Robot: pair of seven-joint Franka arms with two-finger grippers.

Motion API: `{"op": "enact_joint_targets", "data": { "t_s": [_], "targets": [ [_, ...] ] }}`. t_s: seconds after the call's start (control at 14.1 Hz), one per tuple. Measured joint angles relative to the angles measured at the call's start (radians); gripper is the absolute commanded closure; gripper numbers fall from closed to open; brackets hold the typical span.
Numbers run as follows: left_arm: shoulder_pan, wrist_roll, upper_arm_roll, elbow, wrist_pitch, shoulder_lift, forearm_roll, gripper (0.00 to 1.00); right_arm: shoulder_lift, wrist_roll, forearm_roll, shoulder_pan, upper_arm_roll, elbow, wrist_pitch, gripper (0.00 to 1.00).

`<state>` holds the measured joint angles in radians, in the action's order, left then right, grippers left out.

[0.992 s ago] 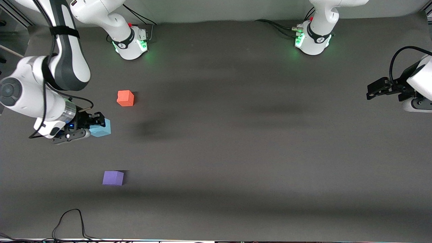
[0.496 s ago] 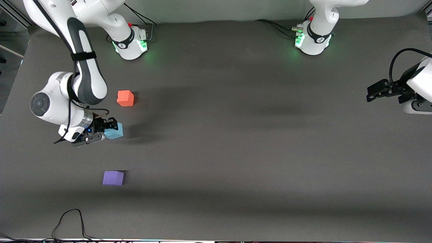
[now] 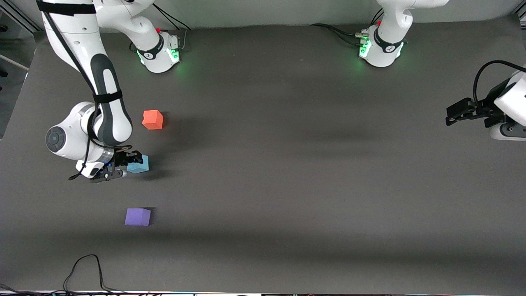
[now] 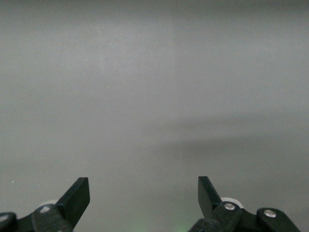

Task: Place blue block between orange and purple blocks
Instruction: 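Lower the blue cube between the orange and purple cubes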

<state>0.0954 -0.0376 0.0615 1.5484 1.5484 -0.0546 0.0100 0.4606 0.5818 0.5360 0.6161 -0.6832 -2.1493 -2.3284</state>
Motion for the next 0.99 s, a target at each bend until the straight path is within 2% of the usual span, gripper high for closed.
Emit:
{"op": "enact_joint_targets", "data": {
  "t_s": [0.42, 0.71, 0.78, 0.85, 0.99],
  "targets": [
    [0.000, 0.000, 0.000, 0.000, 0.003, -0.001, 0.000, 0.00, 0.007, -0.013, 0.042, 0.002, 0.004, 0.000, 0.001, 0.66],
    [0.000, 0.000, 0.000, 0.000, 0.009, -0.001, 0.000, 0.00, 0.021, -0.064, 0.052, 0.005, 0.011, 0.001, 0.001, 0.61],
    [0.000, 0.000, 0.000, 0.000, 0.012, -0.001, 0.000, 0.00, 0.021, -0.074, 0.053, 0.005, 0.011, 0.002, 0.001, 0.39],
    [0.000, 0.000, 0.000, 0.000, 0.014, -0.001, 0.000, 0.00, 0.021, -0.085, 0.053, 0.005, 0.011, 0.002, 0.001, 0.12],
    [0.000, 0.000, 0.000, 0.000, 0.016, -0.001, 0.000, 0.00, 0.026, -0.099, 0.053, 0.005, 0.013, 0.001, 0.001, 0.03]
  ]
}}
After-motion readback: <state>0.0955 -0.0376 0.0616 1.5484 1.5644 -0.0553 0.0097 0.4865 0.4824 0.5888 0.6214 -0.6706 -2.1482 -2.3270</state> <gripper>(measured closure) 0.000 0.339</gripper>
